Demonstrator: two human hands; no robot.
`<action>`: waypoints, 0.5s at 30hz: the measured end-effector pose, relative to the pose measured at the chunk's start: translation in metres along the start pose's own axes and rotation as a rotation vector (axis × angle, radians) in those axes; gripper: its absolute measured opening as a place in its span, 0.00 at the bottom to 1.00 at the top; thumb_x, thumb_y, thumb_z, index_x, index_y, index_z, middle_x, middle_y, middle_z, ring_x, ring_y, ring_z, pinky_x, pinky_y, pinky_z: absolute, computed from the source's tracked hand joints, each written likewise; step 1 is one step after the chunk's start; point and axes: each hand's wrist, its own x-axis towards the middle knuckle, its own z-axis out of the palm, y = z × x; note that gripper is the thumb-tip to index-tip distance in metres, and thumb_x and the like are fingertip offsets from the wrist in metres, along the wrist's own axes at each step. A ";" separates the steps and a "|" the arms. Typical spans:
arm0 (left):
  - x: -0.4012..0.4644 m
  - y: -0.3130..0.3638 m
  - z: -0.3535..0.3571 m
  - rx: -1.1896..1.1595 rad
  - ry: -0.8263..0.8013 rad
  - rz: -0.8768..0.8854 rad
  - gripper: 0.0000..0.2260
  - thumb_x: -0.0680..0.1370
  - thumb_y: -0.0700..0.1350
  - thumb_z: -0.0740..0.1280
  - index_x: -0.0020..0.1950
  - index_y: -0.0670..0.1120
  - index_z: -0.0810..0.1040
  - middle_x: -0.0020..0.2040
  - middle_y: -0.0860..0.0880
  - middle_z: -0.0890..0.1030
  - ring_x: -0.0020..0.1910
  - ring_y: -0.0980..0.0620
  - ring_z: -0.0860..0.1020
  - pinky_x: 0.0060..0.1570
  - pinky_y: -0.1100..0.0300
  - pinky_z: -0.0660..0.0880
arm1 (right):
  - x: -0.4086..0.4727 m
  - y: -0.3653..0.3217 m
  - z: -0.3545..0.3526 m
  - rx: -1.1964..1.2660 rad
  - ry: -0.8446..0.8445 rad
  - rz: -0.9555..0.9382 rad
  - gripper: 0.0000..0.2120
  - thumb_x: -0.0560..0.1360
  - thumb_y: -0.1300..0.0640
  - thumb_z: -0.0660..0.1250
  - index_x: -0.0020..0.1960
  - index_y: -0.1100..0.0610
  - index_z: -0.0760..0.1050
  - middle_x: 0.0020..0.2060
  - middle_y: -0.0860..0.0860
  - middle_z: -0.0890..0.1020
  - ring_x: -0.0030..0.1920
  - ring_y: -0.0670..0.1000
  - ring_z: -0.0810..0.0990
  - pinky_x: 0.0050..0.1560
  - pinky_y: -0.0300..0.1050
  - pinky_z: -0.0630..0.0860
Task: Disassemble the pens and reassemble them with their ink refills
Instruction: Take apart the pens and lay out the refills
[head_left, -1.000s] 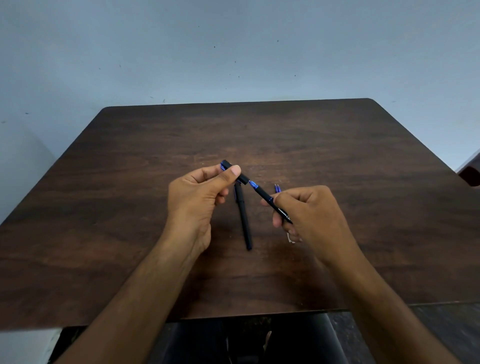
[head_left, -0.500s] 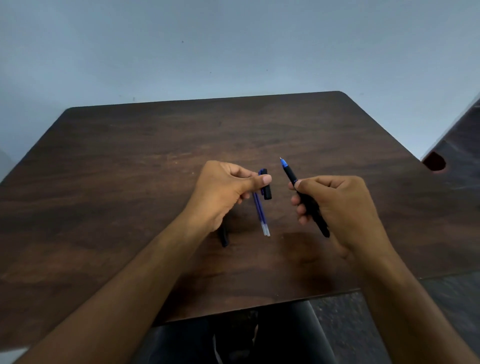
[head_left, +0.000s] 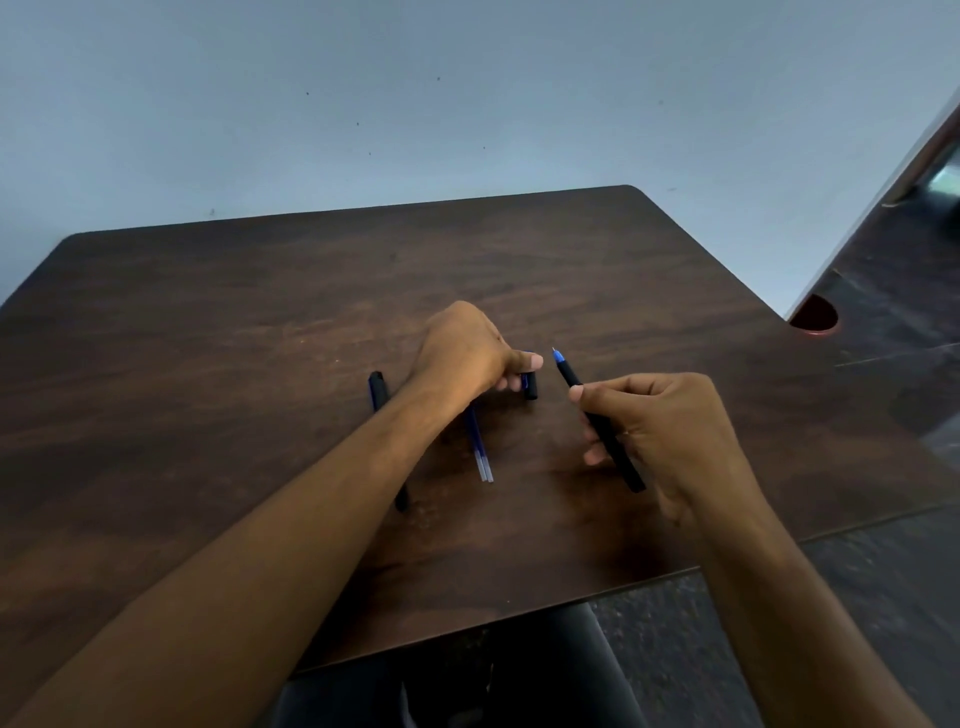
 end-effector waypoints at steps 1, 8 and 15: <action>0.002 0.001 0.000 0.013 -0.004 0.000 0.16 0.74 0.51 0.74 0.50 0.38 0.86 0.45 0.44 0.86 0.36 0.53 0.76 0.48 0.56 0.77 | 0.000 0.001 -0.001 -0.005 -0.001 0.008 0.07 0.70 0.58 0.79 0.38 0.62 0.86 0.28 0.57 0.83 0.27 0.56 0.81 0.35 0.55 0.83; 0.017 0.001 0.008 0.057 -0.109 -0.106 0.12 0.77 0.52 0.70 0.42 0.43 0.79 0.33 0.50 0.76 0.27 0.56 0.71 0.31 0.66 0.69 | 0.001 0.006 -0.001 -0.015 -0.019 0.034 0.07 0.70 0.58 0.79 0.38 0.62 0.86 0.28 0.58 0.84 0.25 0.56 0.81 0.34 0.52 0.82; 0.029 -0.007 0.013 0.021 -0.063 -0.080 0.14 0.76 0.51 0.72 0.36 0.44 0.75 0.32 0.49 0.76 0.31 0.53 0.74 0.42 0.60 0.77 | 0.002 0.006 0.006 0.000 -0.028 0.028 0.06 0.71 0.59 0.78 0.37 0.62 0.86 0.27 0.58 0.83 0.23 0.55 0.80 0.28 0.44 0.78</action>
